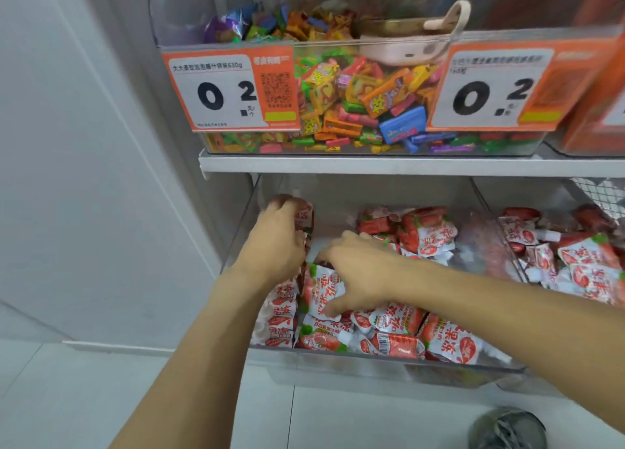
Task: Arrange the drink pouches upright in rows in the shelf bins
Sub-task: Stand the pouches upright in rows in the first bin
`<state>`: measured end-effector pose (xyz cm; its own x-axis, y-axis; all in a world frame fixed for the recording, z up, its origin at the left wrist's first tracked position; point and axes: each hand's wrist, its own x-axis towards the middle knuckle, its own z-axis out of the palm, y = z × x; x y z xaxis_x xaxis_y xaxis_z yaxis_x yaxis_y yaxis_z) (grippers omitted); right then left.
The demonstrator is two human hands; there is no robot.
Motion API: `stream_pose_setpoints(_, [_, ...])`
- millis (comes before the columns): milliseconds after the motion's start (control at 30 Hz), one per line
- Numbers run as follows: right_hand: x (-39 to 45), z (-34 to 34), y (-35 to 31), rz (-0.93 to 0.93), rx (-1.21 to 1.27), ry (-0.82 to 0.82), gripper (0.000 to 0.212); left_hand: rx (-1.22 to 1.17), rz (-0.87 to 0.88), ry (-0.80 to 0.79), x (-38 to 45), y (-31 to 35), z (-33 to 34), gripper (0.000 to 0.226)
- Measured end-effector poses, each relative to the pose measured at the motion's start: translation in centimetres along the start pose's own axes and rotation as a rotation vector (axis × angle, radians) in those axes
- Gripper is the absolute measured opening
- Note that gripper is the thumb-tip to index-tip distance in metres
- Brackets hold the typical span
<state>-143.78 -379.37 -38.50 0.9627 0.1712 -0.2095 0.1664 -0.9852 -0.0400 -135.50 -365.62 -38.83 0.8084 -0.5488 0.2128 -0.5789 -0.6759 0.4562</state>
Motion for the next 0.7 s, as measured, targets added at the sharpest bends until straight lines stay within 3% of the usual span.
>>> stream_pose_setpoints(133, [-1.8, -0.1, 0.5, 0.049, 0.427, 0.137, 0.072, -0.002, -0.049, -0.022, 1.8, -0.4, 0.0, 0.05])
stream_pose_setpoints(267, [-2.6, -0.3, 2.1, 0.269, 0.972, 0.278, 0.07, 0.067, -0.092, -0.072, 3.1, -1.5, 0.6, 0.064])
stream_pose_setpoints(400, [-1.1, -0.5, 3.8, 0.476, 1.553, 0.369, 0.047, 0.096, -0.086, -0.147, 4.0, -2.1, 1.1, 0.078])
stream_pose_setpoints(467, [-0.2, -0.7, 4.2, 0.561, 1.56, 0.404, 0.039, 0.103, -0.093, -0.187, 4.0, -2.1, 1.7, 0.081])
stream_pose_setpoints(600, [1.8, -1.6, 4.8, 0.65, 1.056, 0.554, 0.035, 0.088, -0.15, -0.205, 3.5, -2.2, 2.6, 0.076])
stream_pose_setpoints(700, [4.2, -1.9, 5.1, 0.621, 0.843, 0.507, 0.024, 0.079, -0.155, -0.143, 3.4, -2.6, 2.6, 0.065])
